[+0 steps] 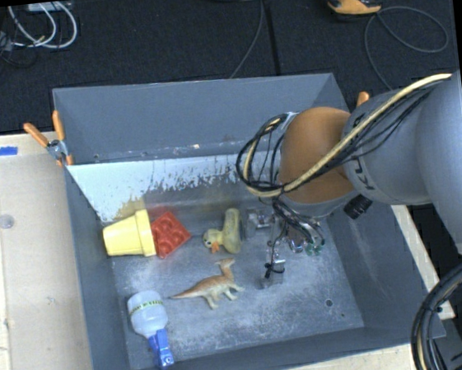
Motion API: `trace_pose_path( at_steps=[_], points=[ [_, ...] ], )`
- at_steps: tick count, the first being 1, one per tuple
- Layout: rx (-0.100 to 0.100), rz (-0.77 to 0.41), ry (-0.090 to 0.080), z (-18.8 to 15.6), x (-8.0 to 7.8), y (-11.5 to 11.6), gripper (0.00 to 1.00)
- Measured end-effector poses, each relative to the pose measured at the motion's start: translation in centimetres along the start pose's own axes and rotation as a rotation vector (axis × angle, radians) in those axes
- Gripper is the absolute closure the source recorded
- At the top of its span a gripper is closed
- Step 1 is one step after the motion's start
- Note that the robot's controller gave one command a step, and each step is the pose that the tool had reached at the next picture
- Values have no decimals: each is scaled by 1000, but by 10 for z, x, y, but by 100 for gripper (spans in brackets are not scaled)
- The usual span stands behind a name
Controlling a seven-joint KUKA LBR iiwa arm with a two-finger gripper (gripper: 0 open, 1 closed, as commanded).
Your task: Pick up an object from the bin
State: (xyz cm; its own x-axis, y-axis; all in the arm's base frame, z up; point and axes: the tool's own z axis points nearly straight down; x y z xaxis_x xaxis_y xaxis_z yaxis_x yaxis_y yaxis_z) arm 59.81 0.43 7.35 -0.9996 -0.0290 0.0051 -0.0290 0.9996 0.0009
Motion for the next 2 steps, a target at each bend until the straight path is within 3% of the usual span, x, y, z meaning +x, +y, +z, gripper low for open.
trace_pose_path(
  at_steps=[1, 2],
  points=[
    [1, 69, -2, 2, 27, 27, 0],
    [0, 26, 2, 4, 42, 51, 0]
  ],
)
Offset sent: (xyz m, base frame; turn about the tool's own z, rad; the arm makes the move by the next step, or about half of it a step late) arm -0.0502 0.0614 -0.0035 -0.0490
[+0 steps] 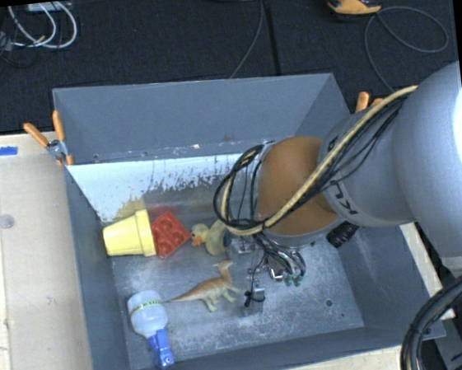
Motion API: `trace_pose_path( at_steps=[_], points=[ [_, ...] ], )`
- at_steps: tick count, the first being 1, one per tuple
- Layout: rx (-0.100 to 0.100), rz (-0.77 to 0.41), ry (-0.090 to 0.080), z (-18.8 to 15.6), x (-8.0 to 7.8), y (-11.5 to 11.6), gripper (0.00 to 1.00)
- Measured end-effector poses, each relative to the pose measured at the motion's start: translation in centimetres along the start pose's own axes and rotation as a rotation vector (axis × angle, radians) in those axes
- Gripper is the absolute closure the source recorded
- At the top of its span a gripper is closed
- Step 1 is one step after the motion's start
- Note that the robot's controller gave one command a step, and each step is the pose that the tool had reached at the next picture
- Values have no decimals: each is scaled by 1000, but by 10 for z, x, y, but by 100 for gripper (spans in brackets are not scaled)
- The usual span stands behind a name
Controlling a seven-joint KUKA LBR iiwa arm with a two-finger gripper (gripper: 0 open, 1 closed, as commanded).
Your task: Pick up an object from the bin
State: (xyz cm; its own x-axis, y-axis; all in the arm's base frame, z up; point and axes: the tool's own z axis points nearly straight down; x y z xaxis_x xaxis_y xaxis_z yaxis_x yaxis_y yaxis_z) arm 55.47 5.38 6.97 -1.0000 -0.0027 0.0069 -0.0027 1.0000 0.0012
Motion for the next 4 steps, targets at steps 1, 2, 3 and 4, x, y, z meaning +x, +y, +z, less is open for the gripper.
trace_pose_path(
  at_steps=[1, 2, 3, 4],
  points=[
    [2, -117, -2, 0, 0, 22, 0],
    [1, -25, 25, -3, -24, 59, 100],
    [1, -25, 25, -3, -24, 59, 100],
    [1, -78, 25, -104, -32, 61, 100]
  ],
)
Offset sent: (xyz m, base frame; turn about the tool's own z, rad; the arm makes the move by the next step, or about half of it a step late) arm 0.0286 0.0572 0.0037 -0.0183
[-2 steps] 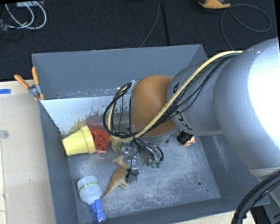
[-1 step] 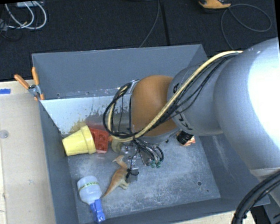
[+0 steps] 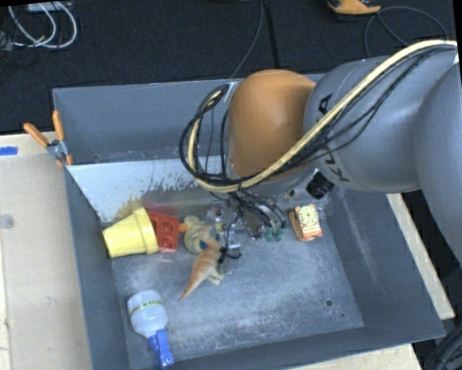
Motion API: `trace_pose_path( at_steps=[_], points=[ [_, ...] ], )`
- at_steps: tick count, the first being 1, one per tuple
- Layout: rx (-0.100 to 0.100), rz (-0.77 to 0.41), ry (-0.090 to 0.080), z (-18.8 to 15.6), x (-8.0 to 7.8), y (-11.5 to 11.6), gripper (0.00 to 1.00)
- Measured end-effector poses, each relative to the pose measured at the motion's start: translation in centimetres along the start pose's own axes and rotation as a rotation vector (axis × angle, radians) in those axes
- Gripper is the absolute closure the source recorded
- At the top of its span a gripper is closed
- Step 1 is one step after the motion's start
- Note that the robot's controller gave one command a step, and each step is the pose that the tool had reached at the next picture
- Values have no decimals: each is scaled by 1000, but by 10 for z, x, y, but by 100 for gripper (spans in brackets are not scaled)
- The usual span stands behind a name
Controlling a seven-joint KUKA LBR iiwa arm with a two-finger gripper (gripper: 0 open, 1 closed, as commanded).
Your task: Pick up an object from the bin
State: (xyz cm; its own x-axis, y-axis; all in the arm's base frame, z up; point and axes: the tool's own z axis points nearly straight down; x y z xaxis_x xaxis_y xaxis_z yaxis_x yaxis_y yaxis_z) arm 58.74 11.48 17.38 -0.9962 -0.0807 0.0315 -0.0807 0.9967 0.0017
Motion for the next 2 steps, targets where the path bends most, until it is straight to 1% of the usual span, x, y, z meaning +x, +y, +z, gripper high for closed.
trace_pose_path(
  at_steps=[1, 2],
  points=[
    [0, -1, 0, 0, 0, 0, 100],
    [0, -31, -1, -119, 2, -5, 100]
  ],
)
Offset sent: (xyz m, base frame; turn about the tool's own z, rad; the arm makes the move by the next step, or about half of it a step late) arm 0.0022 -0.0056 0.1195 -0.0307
